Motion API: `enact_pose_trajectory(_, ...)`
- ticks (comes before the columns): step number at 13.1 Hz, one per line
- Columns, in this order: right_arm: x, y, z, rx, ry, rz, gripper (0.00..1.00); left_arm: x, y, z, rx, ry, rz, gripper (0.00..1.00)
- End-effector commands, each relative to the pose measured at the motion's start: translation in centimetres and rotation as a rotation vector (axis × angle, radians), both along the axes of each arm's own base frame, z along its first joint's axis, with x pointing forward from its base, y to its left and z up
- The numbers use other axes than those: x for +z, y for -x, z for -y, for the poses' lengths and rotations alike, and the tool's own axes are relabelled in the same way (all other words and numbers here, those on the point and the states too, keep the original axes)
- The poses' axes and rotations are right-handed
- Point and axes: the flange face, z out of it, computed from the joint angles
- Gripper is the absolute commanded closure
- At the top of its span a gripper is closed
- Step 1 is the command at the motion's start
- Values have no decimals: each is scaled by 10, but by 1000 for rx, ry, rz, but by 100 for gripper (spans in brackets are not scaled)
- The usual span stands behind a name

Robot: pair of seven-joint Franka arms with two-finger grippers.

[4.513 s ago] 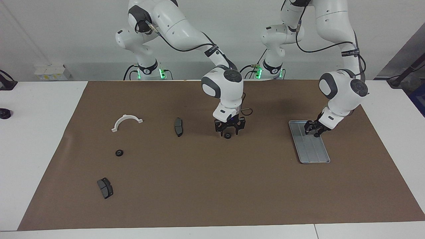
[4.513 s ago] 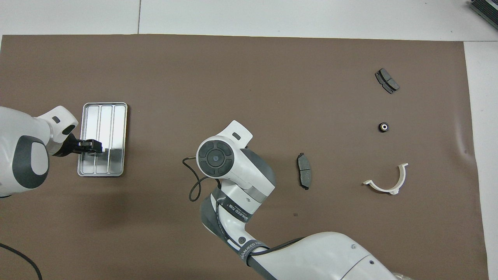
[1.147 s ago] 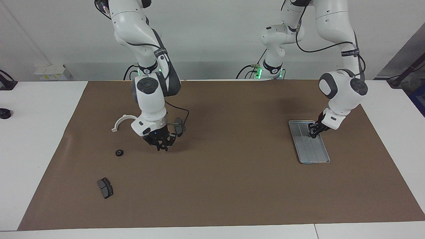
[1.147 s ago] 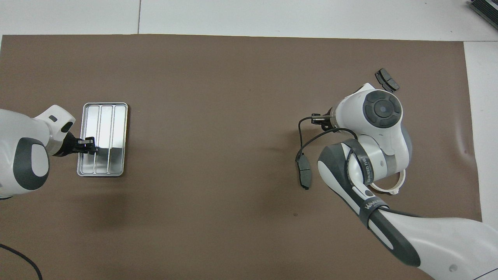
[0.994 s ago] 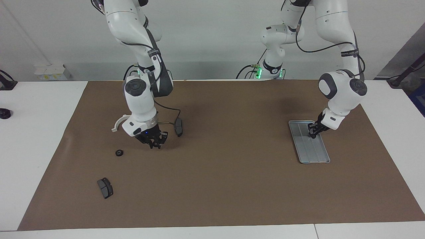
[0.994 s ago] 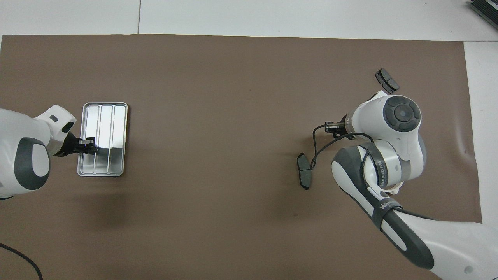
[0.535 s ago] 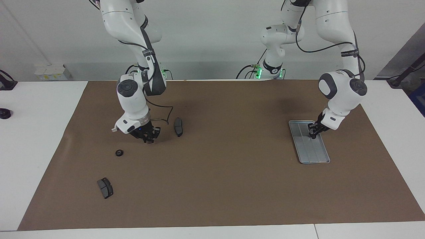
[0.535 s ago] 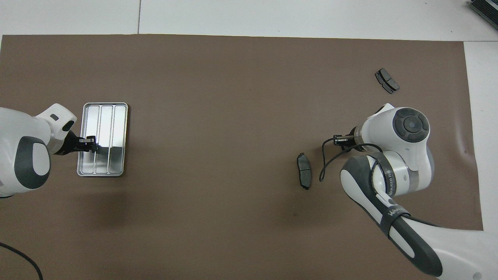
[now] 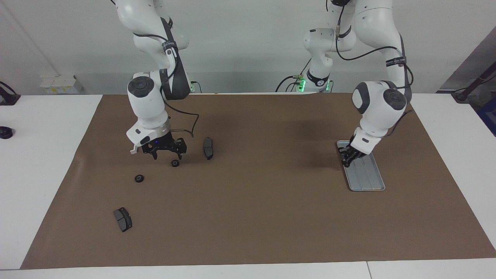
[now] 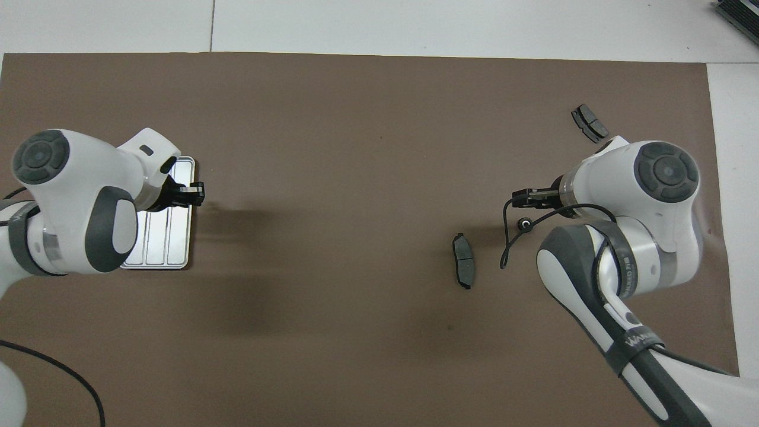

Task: Place bearing gear from tray to pile
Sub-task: 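Place the second gear by the pads while the left gripper lifts its gear, then carry the third gear with the left gripper to mid-table and release it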

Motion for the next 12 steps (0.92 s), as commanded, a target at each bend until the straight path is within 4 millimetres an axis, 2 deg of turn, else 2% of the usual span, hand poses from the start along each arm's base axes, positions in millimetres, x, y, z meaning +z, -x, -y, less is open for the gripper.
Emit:
enact_pose_trajectory(1,49,-9,9,-10,-16,8,0,1,15,84,50,-2,-9,100)
enact_pose_trajectory(4,104,-10,14,-23,-11,5,0,3,49,178,35,26,31,100)
enact_pose_trajectory(6,128,-7,18,-28,-19,14,0,-6,68,220,-1,35,40,100)
enact_pose_trajectory(8,136,-2,15,-30,-36,10,0,-22,87,256,-70,43,62,100)
enact_pose_trajectory(9,142,2,15,-30,-34,7,0,-21,91,264,-84,53,78,73)
enact_pose_trajectory(10,146,5,16,-29,-34,7,0,-20,91,266,-92,55,82,30)
enact_pose_trajectory(11,147,7,16,-29,-31,-5,0,-20,89,265,-100,54,85,0)
enact_pose_trajectory(12,147,8,14,-26,-33,-5,0,-19,85,261,-107,49,91,0)
